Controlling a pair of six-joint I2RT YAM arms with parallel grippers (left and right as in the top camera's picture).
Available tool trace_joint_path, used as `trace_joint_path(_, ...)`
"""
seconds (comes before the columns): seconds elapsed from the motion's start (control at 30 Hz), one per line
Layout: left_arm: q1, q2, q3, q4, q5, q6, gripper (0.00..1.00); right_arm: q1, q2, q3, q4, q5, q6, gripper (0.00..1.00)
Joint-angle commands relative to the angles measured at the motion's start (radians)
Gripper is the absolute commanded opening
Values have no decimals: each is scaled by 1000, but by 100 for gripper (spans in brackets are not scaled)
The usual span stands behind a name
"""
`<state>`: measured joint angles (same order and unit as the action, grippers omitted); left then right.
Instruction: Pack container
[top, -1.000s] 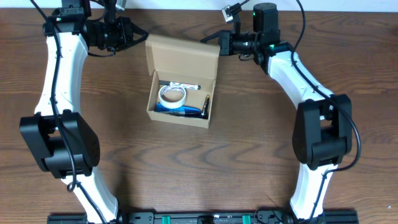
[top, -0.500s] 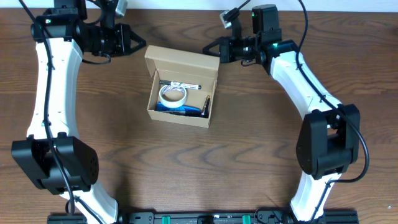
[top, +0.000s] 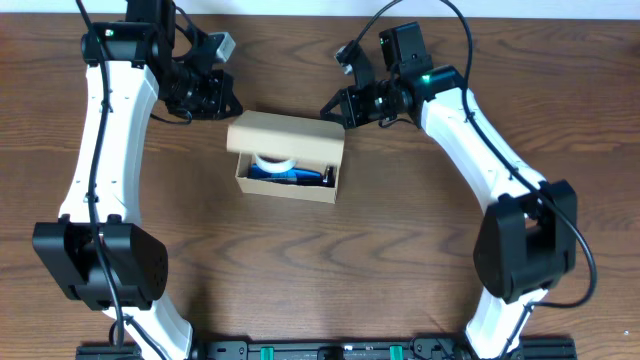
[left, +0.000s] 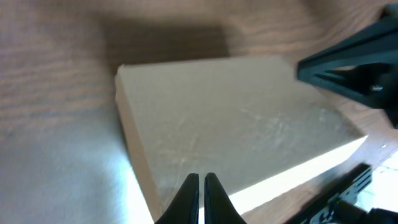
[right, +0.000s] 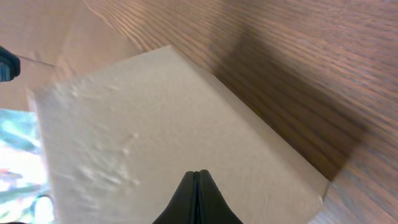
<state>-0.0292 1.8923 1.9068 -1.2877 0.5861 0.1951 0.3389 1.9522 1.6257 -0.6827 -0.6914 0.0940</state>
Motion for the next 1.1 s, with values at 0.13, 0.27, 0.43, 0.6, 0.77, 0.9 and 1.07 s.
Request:
trace_joint_path(0.13, 1, -8, 19, -88, -73, 61, 6, 51, -132, 5, -89, 188, -92, 2)
trace_joint_path(0.27, 1, -8, 19, -147, -74, 79, 6, 80, -163, 5, -169, 235, -92, 2)
trace_joint_path(0.43, -2, -8, 3, -192, -74, 98, 6, 113, -161, 2, -261, 245, -90, 2)
trace_joint_path(0.6, -5, -8, -74, -138, -72, 97, 6, 146, -161, -21, -290, 334, -39, 2)
trace_joint_path(0.77, -5, -8, -187, -63, -66, 92, 6, 161, -161, -94, -266, 332, -34, 1)
trace_joint_path(0.9, -5, -8, -273, 0, -39, 85, 6, 172, -160, -162, -216, 318, -17, 2)
trace_joint_path(1.07, -5, -8, -367, 71, -35, 58, 6, 181, -159, -204, -176, 318, -12, 2)
